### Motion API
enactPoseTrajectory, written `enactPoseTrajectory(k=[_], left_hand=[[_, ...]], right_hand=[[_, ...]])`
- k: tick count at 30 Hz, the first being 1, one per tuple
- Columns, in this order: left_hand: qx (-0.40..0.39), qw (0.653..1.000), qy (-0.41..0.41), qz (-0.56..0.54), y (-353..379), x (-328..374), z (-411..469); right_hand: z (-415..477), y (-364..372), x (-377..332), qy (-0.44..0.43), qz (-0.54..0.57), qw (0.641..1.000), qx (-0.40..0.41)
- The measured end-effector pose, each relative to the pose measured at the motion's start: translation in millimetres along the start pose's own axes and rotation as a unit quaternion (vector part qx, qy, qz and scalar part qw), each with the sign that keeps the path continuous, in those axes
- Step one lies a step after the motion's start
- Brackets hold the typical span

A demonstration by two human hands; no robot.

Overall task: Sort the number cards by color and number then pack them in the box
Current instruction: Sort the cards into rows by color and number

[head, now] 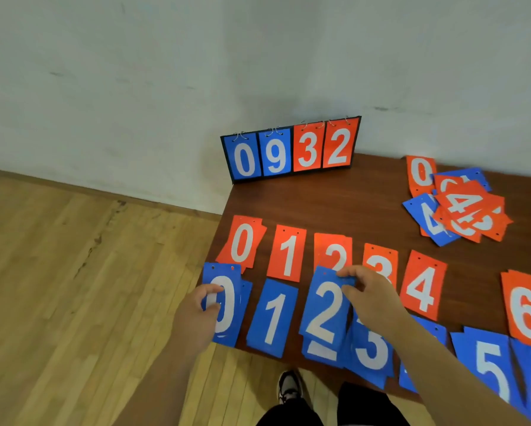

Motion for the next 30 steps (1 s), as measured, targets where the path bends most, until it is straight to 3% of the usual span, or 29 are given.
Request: enactPoseTrajectory(k=[7, 11, 14, 19, 23, 30], left_hand=[[-0.083, 0.980, 0.026, 0.179, 26, -29, 22], [-0.004, 0.947, 0.050, 0.317, 30, -28, 24], [0.023, 0.934, 0.047, 0.354, 32, -25, 19], [0.026, 0.943, 0.064, 0.326, 37, -7, 10], [0.022, 0.936, 0.127, 0.328, 55, 29, 5], [-0.029, 0.923, 0.196, 0.328, 123, 104, 9]], right_hand=[[5, 49, 34, 0.008, -0.112, 0.992, -0.055], [8, 58, 45, -0.046, -0.292, 0.955, -0.034], [6, 57, 41, -0.065, -0.349, 0.935, 0.004], [3, 37, 32, -0.048, -0.337, 0.940, 0.018], [2, -1, 36, -0.012, -0.297, 0.954, 0.046], [-2, -86, 71, 0.072, -0.243, 0.961, 0.114]])
Point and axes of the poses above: each hand's wrist, its own z-axis towards the middle knuckle, its own y-axis out of the palm, x = y × z, the point moved 3 cm from there along z, towards the middle knuckle, and after that the axes turned 5 degrees about -z, right-handed, at the moved point
